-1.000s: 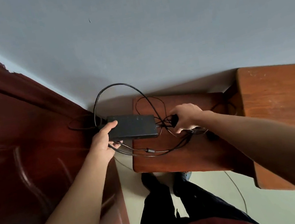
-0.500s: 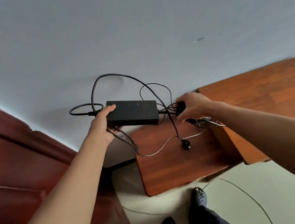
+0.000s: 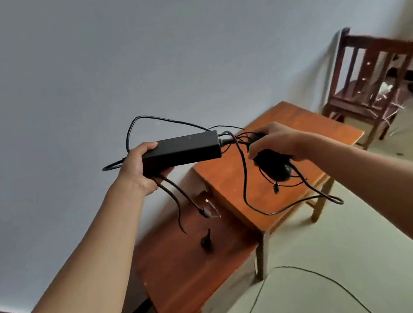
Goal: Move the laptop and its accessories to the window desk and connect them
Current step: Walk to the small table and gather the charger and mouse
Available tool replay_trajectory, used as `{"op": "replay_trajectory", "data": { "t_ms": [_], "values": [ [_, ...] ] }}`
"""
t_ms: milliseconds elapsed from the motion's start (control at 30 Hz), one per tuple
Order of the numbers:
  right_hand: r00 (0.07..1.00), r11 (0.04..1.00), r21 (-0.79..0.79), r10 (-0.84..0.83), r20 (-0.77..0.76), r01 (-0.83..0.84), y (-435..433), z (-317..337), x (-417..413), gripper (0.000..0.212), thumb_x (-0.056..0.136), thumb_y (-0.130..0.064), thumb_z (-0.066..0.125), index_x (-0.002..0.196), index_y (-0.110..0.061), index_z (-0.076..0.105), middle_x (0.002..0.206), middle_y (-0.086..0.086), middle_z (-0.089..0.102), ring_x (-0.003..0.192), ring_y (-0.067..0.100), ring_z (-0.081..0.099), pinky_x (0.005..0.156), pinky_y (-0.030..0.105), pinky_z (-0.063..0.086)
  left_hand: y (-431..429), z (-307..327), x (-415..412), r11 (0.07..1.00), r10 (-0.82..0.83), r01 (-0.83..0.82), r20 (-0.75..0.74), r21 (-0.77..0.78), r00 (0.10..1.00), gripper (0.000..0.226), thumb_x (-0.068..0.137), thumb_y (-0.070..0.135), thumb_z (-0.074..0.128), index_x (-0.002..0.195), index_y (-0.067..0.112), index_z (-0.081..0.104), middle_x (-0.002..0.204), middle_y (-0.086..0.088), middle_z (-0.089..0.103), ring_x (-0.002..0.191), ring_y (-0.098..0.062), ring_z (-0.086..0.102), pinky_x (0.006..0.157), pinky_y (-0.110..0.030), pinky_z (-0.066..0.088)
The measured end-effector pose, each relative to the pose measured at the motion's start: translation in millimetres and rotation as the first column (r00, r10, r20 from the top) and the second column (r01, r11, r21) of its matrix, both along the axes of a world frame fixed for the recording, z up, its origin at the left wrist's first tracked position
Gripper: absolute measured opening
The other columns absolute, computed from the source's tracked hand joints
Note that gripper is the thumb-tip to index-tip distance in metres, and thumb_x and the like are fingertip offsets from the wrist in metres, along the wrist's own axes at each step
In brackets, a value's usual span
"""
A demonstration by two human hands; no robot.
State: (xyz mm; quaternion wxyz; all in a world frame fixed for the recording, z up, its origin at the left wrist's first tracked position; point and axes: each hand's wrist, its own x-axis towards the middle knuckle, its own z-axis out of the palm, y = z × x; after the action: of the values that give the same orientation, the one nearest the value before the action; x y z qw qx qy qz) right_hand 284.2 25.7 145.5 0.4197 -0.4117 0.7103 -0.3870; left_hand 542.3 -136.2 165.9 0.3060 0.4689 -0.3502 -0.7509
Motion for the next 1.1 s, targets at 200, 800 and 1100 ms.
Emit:
{"op": "replay_trajectory", "data": {
  "t_ms": [200,800,1100],
  "values": [
    [0.969,0.982,-0.116,-0.124,0.211,0.151,116.3,28.3,-109.1,0.014,0.064,-0.012,0.075,0.075,-0.010,0.066,0.073,0.014,0.067,0.070,0.030,0.069,0.065,0.036,0.057,83.3,38.5,-133.6,0.991,-0.127,0.124,-0.068,-0.050,0.990,0.011,0.079,0.013,0.067,0.086,0.008,0.060,0.079,-0.013,0.068,0.071,-0.026,0.070,0.057,-0.035,0.058],
    [0.634,0.684,-0.073,-0.626,0.454,0.726,360.6,-15.6,-376.5,0.034,0.058,-0.030,0.081,0.081,-0.009,0.069,0.073,0.013,0.068,0.061,0.027,0.066,0.057,0.034,0.054,269.2,22.3,-504.3,0.823,-0.555,0.565,-0.135,0.051,0.821,0.013,0.083,0.012,0.063,0.090,0.005,0.055,0.083,-0.018,0.063,0.070,-0.031,0.067,0.056,-0.041,0.059],
    [0.464,0.498,-0.029,-0.784,0.412,0.867,397.3,-40.7,-542.4,0.027,0.066,-0.023,0.075,0.084,-0.004,0.067,0.075,0.019,0.066,0.061,0.029,0.064,0.060,0.037,0.054,288.5,-4.7,-730.0,0.663,-0.729,0.740,-0.124,0.112,0.673,0.018,0.085,0.014,0.062,0.097,0.004,0.054,0.095,-0.019,0.059,0.083,-0.035,0.064,0.062,-0.050,0.059]
  ]
}}
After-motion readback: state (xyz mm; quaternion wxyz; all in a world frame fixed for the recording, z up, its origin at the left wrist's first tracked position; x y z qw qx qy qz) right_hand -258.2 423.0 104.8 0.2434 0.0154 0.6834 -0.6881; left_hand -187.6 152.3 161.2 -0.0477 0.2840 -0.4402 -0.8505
